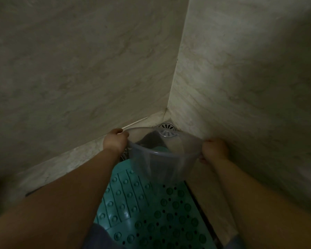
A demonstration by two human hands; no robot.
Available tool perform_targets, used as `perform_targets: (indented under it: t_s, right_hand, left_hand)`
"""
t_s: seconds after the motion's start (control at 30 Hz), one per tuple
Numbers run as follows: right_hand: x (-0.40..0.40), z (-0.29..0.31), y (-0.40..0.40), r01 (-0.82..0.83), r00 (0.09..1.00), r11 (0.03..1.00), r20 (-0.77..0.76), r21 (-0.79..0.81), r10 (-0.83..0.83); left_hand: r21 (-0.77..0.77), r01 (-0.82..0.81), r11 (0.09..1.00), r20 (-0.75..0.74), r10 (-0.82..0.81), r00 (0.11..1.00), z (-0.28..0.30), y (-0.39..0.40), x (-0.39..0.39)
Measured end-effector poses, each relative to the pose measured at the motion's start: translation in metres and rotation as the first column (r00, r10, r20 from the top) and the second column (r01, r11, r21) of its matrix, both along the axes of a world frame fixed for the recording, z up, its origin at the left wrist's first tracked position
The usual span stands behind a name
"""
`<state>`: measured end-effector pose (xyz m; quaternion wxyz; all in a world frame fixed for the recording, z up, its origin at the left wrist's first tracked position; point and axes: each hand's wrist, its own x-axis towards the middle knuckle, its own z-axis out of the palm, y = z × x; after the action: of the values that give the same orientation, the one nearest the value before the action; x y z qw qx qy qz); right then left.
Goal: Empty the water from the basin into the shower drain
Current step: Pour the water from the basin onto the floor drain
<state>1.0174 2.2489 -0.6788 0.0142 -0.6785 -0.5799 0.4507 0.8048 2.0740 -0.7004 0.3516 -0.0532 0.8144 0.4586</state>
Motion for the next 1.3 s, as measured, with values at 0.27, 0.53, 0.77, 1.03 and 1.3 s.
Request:
perform_targets:
  t_s: [0.27,0.53,0.77,1.03,1.3]
  right_hand:
    - [0.001,0.004,-0.002,-0.003,1.000,1.000,-0.008,-0.004,0.003]
    - [0.000,0.008,-0.003,-0.003,1.000,1.000,-0.005,-0.017,0.003]
    - [-0.002,0.008,-0.004,0.010,1.000,1.000,-0.024,-0.025,-0.011]
    - [-0.002,0.007,-0.002,-0.015,1.000,1.000,-0.014,0.010,0.015]
    - [-0.003,0.003,-0.004,-0.008,0.999,0.999,-0.040,0.034,0.010]
  left_hand:
    - [0.005,0.002,1.000,-0.004,-0.002,1.000,0.002,0.002,0.000]
    - [0.026,0.015,1.000,0.029,-0.016,0.999,0.004,0.002,0.002]
    - [0.076,0.013,0.997,0.047,-0.016,0.999,0.002,0.003,0.003]
    - [0.093,0.010,0.996,0.069,-0.016,0.997,-0.002,0.000,-0.001]
    - [0.113,0.028,0.993,0.048,-0.034,0.998,-0.007,0.001,-0.003]
